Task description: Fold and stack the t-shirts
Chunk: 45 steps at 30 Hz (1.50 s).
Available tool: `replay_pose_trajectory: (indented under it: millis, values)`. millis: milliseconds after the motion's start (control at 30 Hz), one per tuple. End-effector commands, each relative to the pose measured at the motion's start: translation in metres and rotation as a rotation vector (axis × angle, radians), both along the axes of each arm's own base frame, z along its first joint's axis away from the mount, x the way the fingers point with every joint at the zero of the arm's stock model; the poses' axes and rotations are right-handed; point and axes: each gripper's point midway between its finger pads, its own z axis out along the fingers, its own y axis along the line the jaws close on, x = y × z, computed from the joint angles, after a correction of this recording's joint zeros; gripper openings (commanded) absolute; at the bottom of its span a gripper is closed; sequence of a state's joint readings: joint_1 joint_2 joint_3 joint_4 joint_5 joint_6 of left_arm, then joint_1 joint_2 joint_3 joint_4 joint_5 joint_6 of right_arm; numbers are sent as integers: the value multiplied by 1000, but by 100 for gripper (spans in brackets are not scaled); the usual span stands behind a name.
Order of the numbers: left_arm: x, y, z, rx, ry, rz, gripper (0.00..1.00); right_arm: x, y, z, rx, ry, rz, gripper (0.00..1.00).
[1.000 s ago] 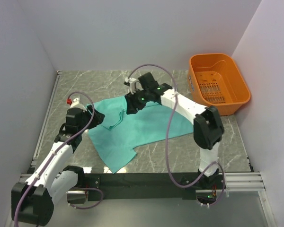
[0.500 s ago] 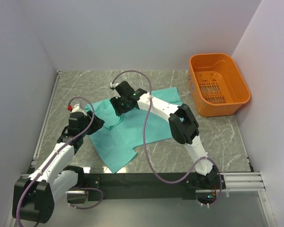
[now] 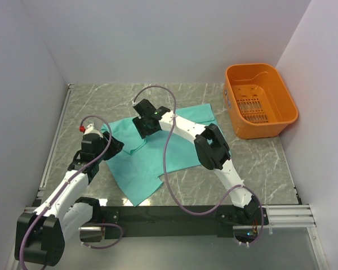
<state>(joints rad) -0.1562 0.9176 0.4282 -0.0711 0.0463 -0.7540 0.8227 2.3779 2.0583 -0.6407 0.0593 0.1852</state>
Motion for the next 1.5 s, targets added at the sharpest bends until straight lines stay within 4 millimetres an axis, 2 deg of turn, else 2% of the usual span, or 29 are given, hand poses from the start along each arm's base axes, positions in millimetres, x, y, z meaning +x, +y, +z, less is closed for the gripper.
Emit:
replay_pose_trajectory:
  millis: [0,233,500,633,733,833,867,933,967,1000,1033,1067,1100,1133,1167,1200,1233,1267,1300,1333,1400,1433,1467]
  values:
    - [5,3,7,-10,-37,25,57,7,-2,8,-29,-47,-24,64]
    - [4,4,4,-6,-29,29,57,8,-23,3,-98,-71,-44,64]
    - [4,4,0,-2,-14,30,57,5,-35,3,-125,-70,-44,64]
    - [5,4,1,0,-17,27,57,-5,-35,4,-97,-33,-10,64]
    - [6,4,1,1,-16,28,57,-12,-30,17,-45,-18,42,65]
    - [9,6,3,5,-18,37,58,-16,-25,43,22,-13,134,67]
    - [12,9,6,7,-25,50,58,-23,-19,60,79,0,191,68]
    - [16,15,8,6,-26,74,61,-21,-25,77,110,-7,261,69]
    - [20,16,14,-1,-37,85,63,-23,-27,96,144,-21,301,69]
    - [23,19,16,-3,-43,96,66,-33,-28,106,186,-3,395,69]
    - [27,26,16,-9,-41,121,67,-37,-34,112,211,6,431,70]
    - [32,29,21,-23,-54,137,69,-31,-49,133,253,-21,448,70]
    - [38,30,27,-39,-76,138,70,-37,-53,143,308,-18,506,70]
    - [43,38,25,-45,-67,160,70,-39,-63,141,322,-7,508,70]
    - [51,41,32,-56,-83,169,70,-29,-83,157,353,-40,489,70]
    - [58,40,35,-62,-96,162,69,-26,-92,161,366,-56,489,70]
    - [64,52,24,-72,-58,191,69,-29,-101,154,384,-29,483,69]
    - [74,55,30,-85,-66,194,67,-23,-118,162,400,-52,459,69]
    - [83,57,32,-91,-76,190,66,-19,-124,164,418,-71,445,69]
    - [89,58,18,-105,-38,179,65,-25,-131,155,434,-42,440,69]
    - [104,63,21,-108,-48,168,58,-21,-146,159,451,-67,417,69]
    - [110,69,8,-114,-17,177,57,-24,-150,154,453,-56,409,69]
    - [118,70,11,-123,-23,167,54,-24,-154,157,464,-60,405,69]
